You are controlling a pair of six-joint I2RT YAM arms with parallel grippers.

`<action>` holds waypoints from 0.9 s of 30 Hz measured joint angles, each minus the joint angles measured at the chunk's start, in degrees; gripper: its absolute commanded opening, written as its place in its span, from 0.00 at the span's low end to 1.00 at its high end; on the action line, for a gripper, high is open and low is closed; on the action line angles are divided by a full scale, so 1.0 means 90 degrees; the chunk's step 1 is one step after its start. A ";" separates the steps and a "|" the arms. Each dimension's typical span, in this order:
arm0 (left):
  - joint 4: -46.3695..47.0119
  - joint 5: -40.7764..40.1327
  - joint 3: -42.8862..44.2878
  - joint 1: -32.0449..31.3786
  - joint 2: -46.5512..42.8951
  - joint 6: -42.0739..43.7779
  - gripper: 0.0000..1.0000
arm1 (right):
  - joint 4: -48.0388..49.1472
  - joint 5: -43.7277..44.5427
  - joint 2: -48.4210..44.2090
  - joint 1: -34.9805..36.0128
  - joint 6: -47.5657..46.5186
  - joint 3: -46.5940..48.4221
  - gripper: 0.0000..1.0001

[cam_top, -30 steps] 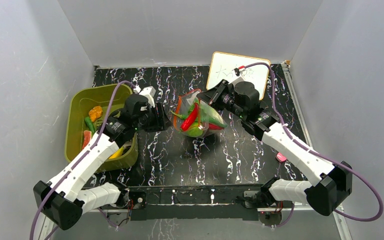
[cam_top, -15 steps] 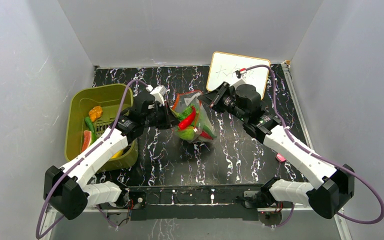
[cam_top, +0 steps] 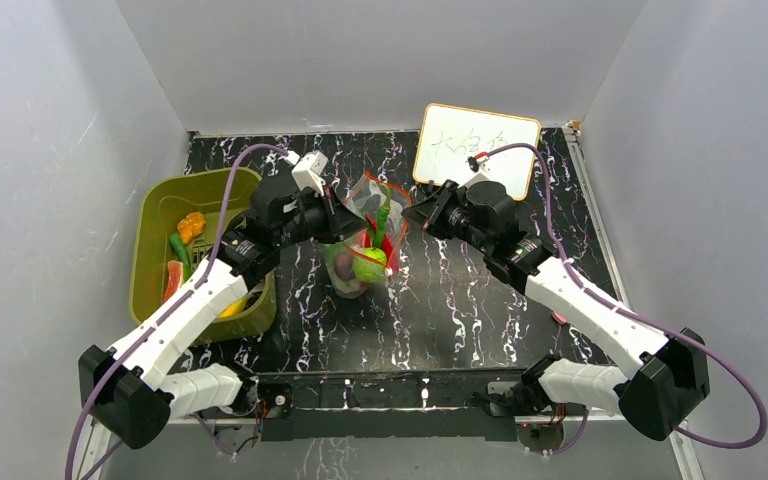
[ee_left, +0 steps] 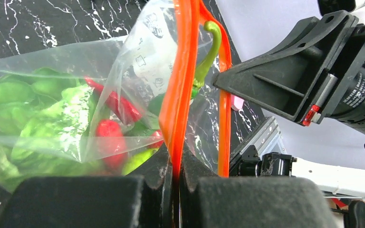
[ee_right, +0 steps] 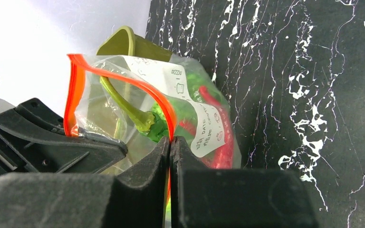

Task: Place the food in the zip-top bag and seal the zipper
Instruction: Adjust the zipper food storage bag at the center of the board.

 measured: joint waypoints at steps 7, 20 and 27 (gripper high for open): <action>0.0061 0.0073 0.0226 0.0000 0.0379 0.0049 0.00 | -0.0019 -0.0289 -0.0002 0.0000 -0.0141 0.0053 0.00; 0.0610 0.0505 0.0158 0.0000 0.0653 -0.0187 0.18 | -0.0039 -0.0729 0.0425 0.0000 -0.0432 0.0197 0.00; 0.0590 0.0478 0.0168 0.0000 0.0763 -0.0041 0.00 | -0.0561 -0.0546 0.0612 0.0000 -0.0967 0.0590 0.00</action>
